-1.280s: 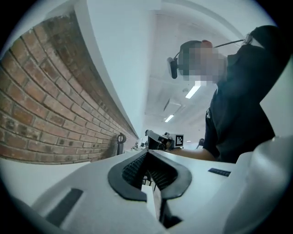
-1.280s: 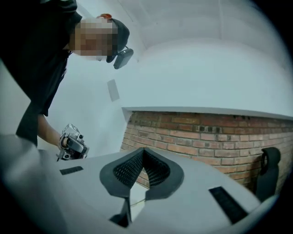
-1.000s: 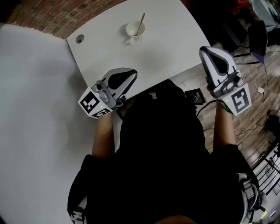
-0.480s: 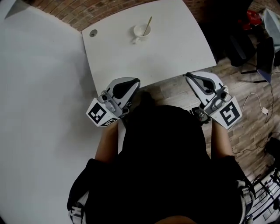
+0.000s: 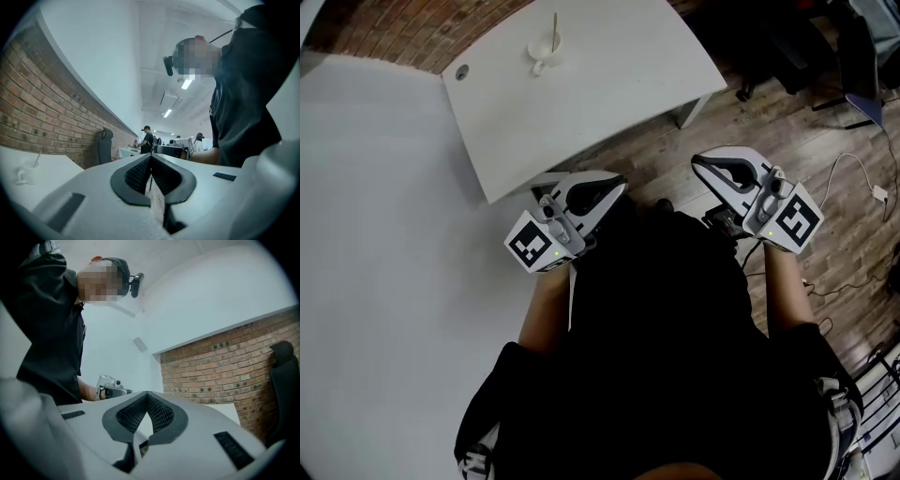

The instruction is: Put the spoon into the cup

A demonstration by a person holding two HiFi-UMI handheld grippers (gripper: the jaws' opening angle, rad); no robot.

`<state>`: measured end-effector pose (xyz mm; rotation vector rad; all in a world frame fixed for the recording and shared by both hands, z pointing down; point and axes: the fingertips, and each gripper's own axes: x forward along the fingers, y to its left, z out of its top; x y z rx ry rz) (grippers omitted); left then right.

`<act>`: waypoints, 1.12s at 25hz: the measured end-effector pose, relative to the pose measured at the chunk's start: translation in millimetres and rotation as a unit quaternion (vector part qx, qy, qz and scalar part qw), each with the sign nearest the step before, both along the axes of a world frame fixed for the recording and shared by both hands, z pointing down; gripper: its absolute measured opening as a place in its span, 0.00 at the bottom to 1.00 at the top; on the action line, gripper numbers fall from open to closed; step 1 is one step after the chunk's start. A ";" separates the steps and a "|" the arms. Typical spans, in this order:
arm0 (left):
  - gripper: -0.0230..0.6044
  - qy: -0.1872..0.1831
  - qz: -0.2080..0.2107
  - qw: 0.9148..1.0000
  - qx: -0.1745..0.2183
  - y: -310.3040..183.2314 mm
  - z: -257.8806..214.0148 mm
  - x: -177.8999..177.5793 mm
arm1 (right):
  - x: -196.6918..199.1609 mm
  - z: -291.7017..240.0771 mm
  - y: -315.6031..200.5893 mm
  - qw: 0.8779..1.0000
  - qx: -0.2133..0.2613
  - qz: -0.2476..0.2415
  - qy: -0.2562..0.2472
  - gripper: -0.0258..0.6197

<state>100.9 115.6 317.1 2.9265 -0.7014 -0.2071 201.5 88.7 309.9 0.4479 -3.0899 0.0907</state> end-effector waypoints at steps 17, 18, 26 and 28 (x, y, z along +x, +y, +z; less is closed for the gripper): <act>0.06 -0.006 0.035 0.998 -0.046 15.2 18.7 52.2 | -0.7 17.9 28.1 0.997 -0.016 -0.077 -0.009 0.05; 0.06 -0.007 0.035 0.998 -0.046 16.8 17.9 52.4 | -0.4 16.6 29.1 0.997 -0.016 -0.076 -0.012 0.05; 0.06 -0.010 0.024 0.998 -0.052 15.5 14.9 51.8 | -2.9 17.0 26.4 0.996 -0.017 -0.088 -0.018 0.05; 0.06 -0.009 0.021 0.998 -0.054 14.9 15.2 52.9 | -3.4 18.2 25.0 0.996 -0.019 -0.091 -0.017 0.05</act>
